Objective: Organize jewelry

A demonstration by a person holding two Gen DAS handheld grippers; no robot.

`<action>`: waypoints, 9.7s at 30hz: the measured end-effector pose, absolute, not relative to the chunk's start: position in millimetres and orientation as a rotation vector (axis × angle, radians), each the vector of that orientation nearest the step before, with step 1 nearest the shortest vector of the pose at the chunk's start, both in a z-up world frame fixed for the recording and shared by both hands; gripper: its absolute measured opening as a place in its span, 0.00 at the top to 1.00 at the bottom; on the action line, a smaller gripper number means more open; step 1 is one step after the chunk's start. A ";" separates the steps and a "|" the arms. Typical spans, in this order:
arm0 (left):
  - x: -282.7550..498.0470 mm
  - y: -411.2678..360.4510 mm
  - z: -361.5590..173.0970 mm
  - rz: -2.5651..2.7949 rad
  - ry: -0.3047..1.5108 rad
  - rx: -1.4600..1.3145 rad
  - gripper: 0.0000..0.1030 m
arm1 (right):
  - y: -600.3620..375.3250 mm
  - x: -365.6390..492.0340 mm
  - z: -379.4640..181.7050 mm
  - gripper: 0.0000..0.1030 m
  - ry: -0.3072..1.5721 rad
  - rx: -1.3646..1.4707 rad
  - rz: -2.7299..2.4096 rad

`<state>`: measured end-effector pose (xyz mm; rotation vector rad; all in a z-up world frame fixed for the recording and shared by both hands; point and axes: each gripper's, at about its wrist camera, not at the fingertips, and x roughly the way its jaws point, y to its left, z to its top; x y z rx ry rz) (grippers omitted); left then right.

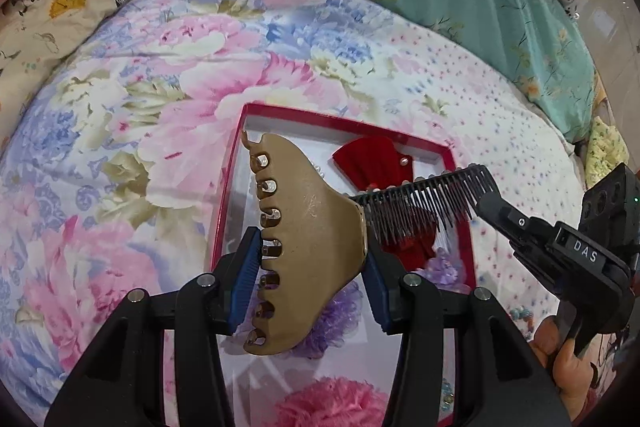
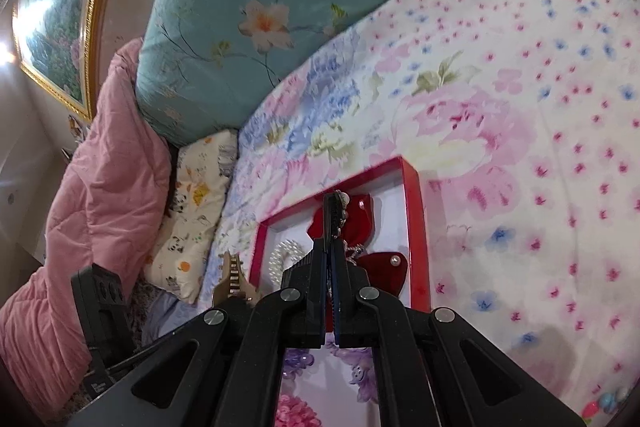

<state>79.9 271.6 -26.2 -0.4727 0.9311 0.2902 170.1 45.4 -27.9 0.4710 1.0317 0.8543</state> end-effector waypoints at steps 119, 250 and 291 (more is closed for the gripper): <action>147.0 -47.0 -64.8 -0.244 1.181 -0.102 0.69 | -200.5 239.8 -22.6 0.25 1.128 -0.221 0.605; -15.0 243.5 -56.9 0.251 0.898 -0.726 0.65 | 55.8 69.3 -38.3 0.58 1.177 0.025 0.896; -99.2 169.4 4.2 0.507 0.903 -0.378 0.17 | -27.3 -11.2 29.9 0.07 0.834 -0.039 0.854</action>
